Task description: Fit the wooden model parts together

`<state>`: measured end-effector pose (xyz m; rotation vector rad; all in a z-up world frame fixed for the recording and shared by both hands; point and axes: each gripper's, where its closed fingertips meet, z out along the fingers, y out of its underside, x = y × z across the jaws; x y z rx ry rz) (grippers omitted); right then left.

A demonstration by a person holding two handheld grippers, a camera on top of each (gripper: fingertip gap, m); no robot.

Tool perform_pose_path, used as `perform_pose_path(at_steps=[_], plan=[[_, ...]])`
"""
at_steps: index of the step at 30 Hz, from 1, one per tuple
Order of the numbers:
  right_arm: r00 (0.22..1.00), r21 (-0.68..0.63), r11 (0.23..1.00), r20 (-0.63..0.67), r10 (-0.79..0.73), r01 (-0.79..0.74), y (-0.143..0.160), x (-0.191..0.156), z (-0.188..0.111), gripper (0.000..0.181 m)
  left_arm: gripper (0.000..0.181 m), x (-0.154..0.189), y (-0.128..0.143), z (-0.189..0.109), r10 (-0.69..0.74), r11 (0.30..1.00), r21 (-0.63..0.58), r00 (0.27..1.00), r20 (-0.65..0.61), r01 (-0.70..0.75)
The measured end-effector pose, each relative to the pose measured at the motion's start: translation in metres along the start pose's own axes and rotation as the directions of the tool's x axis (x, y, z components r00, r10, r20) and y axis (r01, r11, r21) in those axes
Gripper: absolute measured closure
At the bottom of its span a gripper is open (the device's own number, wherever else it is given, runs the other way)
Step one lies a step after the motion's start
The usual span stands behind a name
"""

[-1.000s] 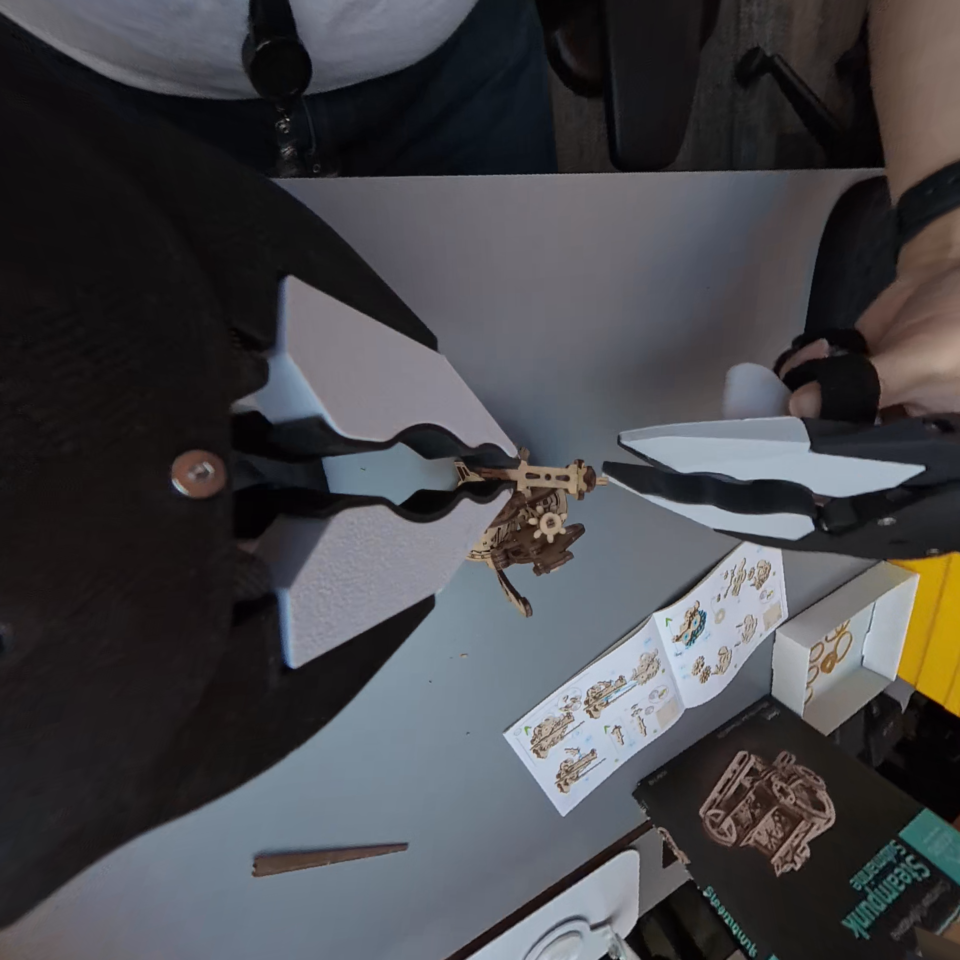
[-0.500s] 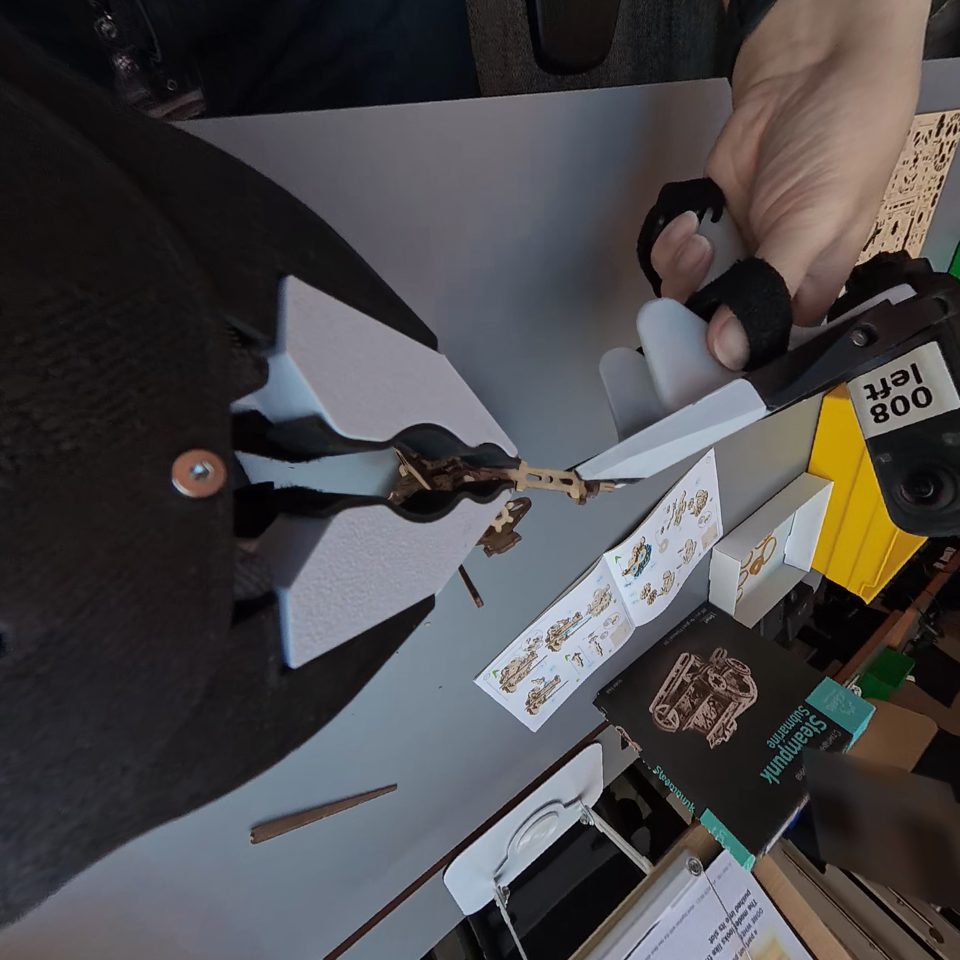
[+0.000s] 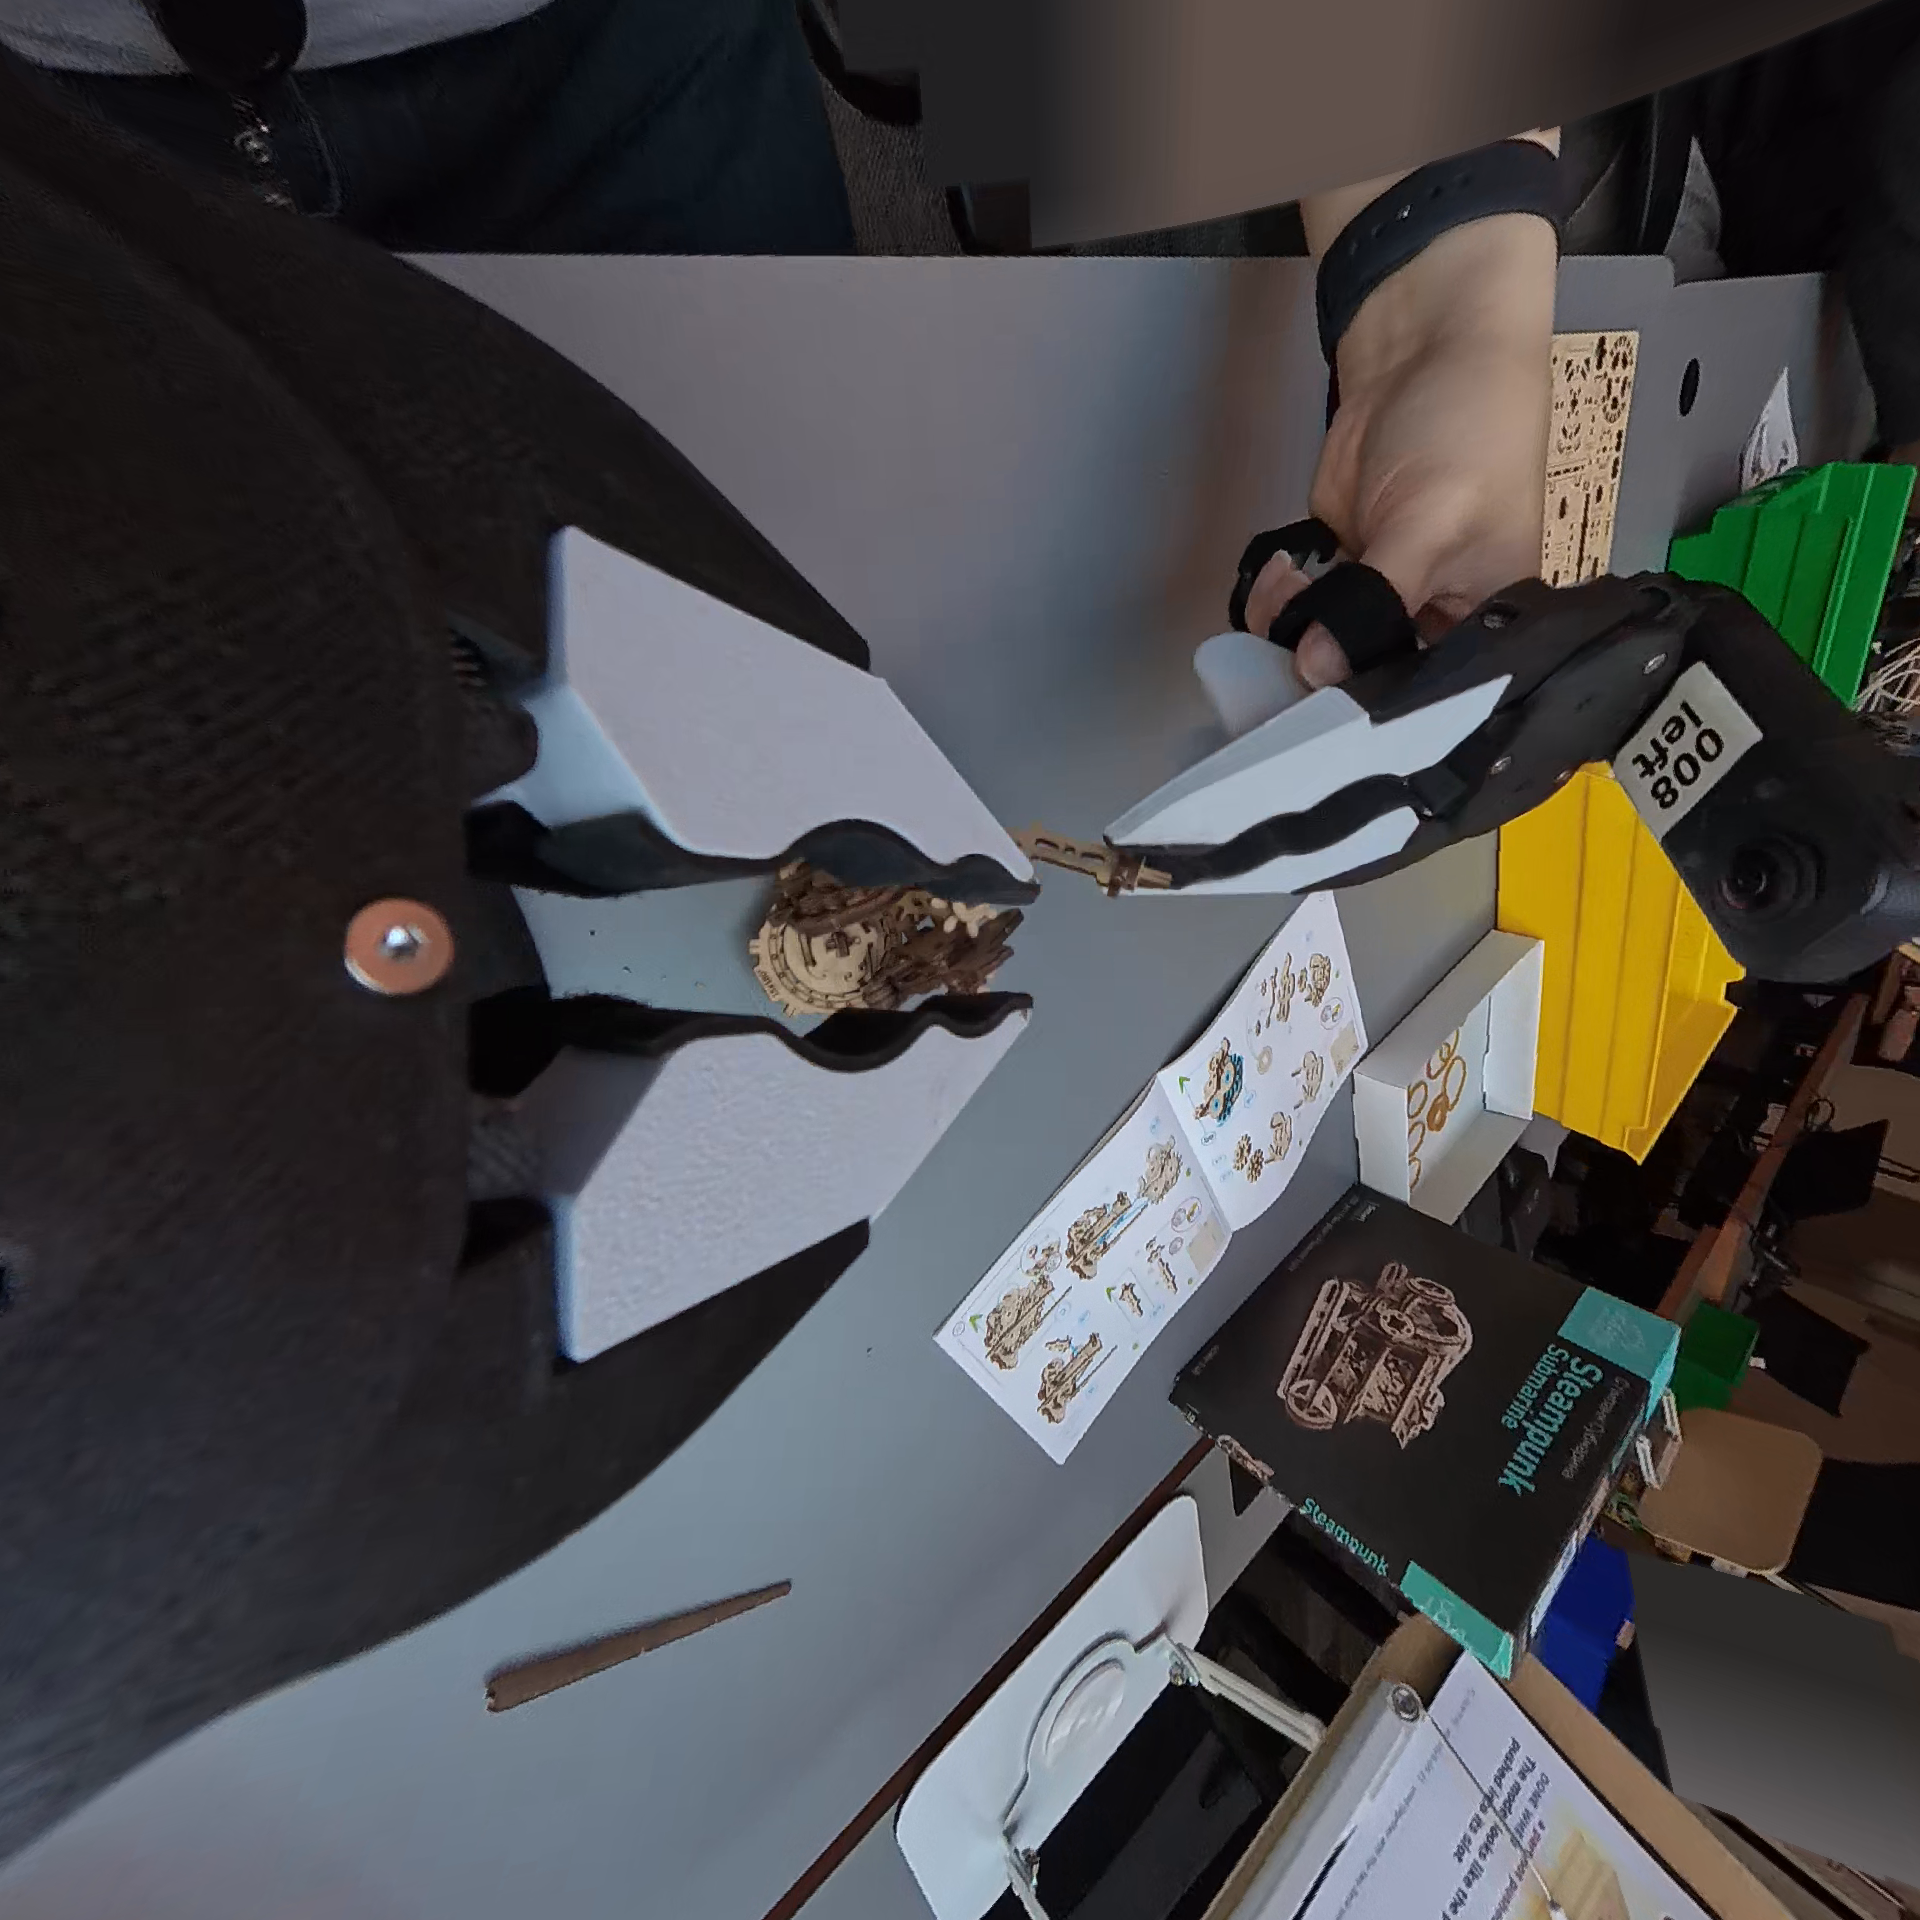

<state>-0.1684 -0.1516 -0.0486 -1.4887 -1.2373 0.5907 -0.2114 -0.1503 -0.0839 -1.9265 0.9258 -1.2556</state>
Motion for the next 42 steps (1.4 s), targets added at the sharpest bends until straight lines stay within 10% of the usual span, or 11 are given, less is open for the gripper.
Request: perform_pose_path(at_steps=[24,42], plan=[[0.962,-0.101,0.983,0.243,-0.127,0.155,0.021,0.006,0.041,0.158,0.169,-0.009,0.013,0.011,-0.155,0.985,-0.091,0.986,-0.058,0.15],[0.84,-0.364,0.827,0.497,-0.217,0.429,0.043,-0.01,0.061,0.177,0.168,-0.01,0.02,0.014,-0.234,0.963,-0.163,0.966,-0.113,0.215]])
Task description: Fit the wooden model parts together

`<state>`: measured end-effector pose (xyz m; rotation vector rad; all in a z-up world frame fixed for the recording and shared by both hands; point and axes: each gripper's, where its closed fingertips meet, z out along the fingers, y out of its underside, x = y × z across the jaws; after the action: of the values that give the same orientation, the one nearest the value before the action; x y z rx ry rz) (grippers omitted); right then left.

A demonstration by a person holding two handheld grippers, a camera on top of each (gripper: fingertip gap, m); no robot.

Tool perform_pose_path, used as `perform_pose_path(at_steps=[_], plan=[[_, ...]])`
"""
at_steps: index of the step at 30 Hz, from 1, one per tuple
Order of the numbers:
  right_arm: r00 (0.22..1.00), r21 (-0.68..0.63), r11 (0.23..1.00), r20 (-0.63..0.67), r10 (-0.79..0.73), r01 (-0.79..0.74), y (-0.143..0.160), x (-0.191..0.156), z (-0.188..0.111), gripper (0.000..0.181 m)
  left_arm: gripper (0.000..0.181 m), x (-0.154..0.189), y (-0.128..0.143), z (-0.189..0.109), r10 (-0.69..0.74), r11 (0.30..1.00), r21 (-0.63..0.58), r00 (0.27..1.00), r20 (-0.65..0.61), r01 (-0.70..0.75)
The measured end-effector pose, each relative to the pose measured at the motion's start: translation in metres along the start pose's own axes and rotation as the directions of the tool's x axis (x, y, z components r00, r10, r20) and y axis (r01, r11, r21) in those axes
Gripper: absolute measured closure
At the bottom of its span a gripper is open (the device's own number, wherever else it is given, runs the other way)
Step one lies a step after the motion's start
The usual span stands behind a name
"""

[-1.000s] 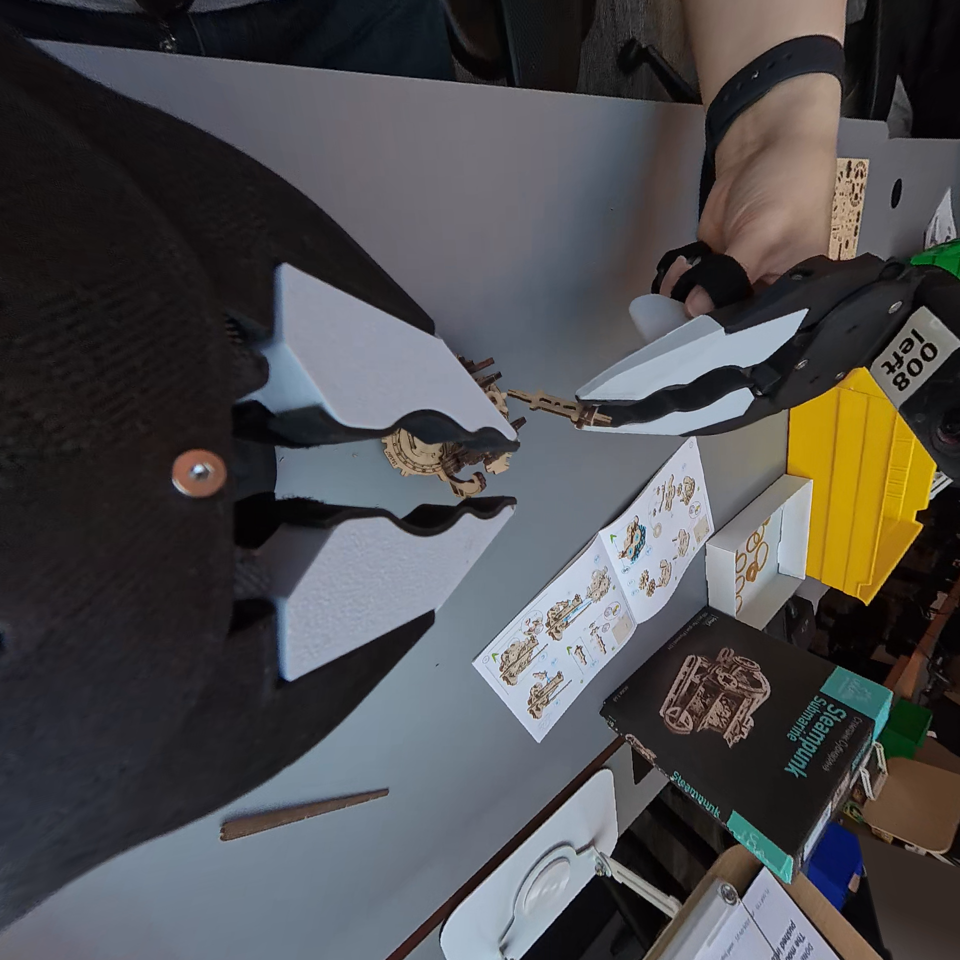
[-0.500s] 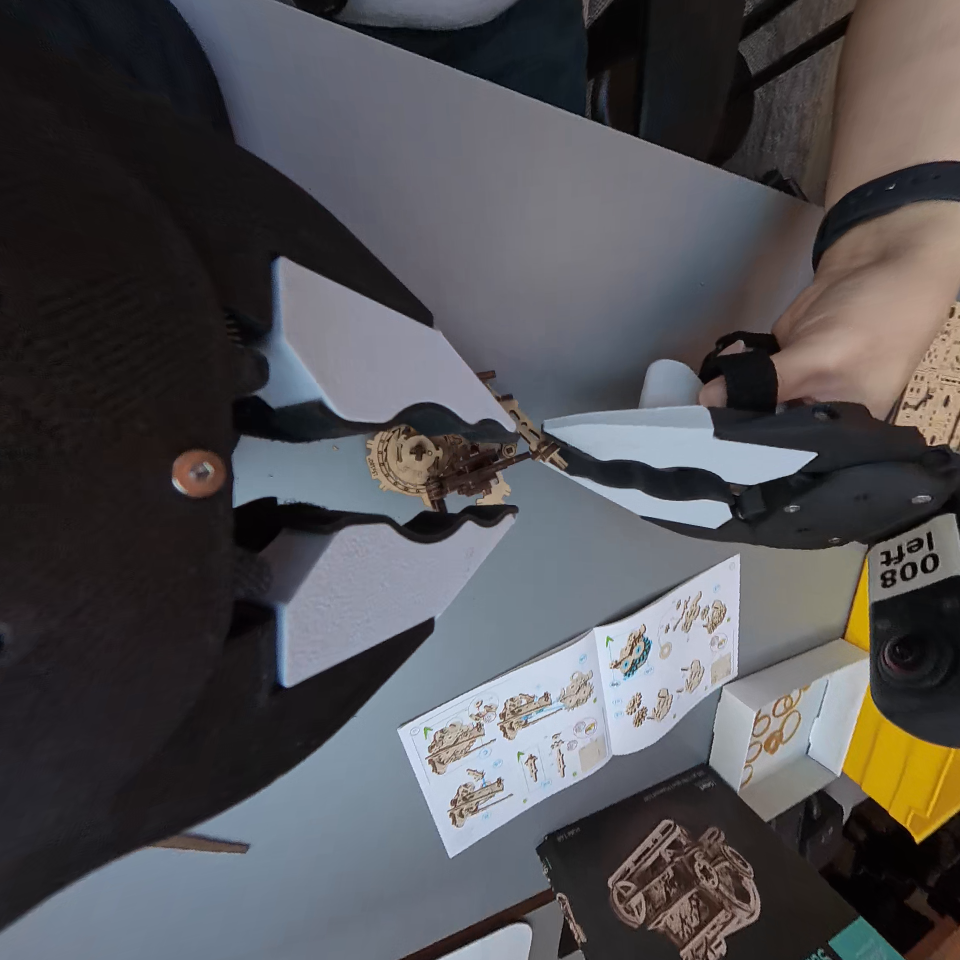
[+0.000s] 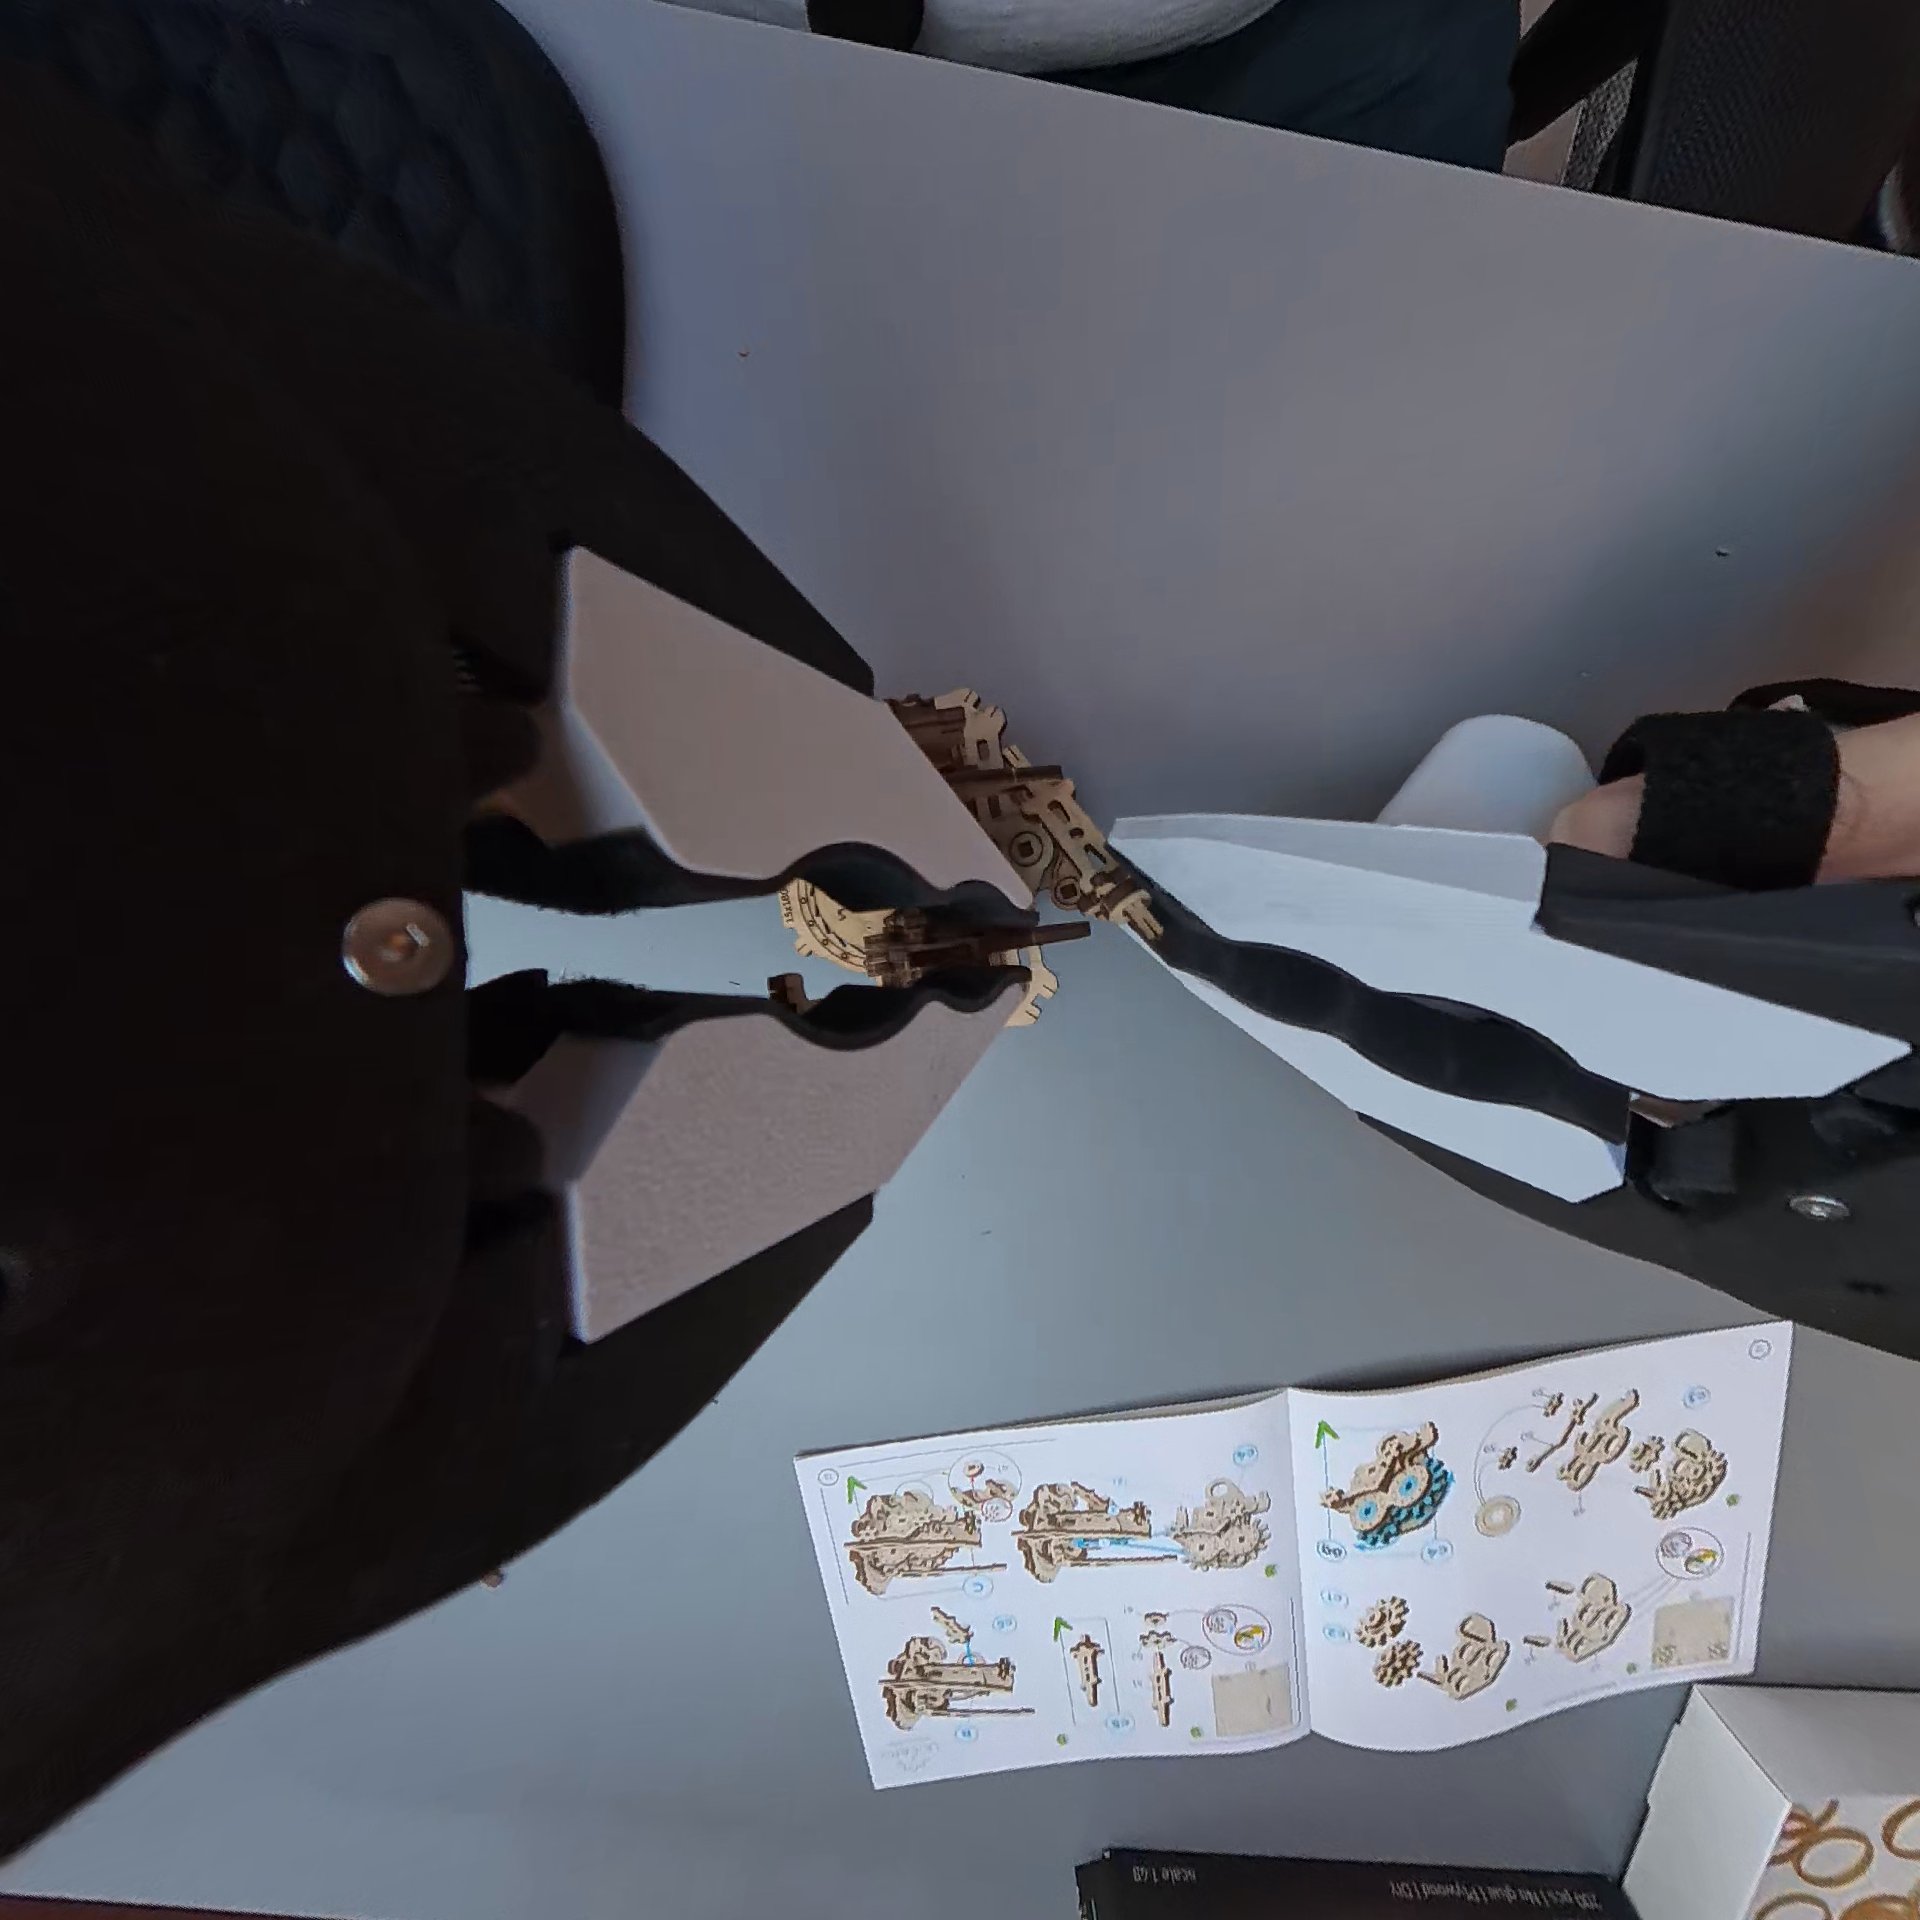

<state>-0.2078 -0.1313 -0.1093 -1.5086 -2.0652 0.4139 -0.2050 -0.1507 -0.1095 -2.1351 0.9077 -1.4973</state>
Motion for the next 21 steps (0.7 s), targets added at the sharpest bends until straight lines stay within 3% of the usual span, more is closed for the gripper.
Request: perform_pose_path(at_steps=[16,21], plan=[[0.997,0.045,0.998,-0.064,0.053,-0.05,0.001,0.0,0.0,0.17,0.168,0.003,0.002,0.005,-0.167,0.981,-0.123,0.975,-0.147,0.15],[0.989,0.089,0.995,-0.134,0.063,-0.051,0.002,0.008,-0.017,0.155,0.168,0.006,0.005,0.01,-0.172,0.982,-0.104,0.973,-0.153,0.157]])
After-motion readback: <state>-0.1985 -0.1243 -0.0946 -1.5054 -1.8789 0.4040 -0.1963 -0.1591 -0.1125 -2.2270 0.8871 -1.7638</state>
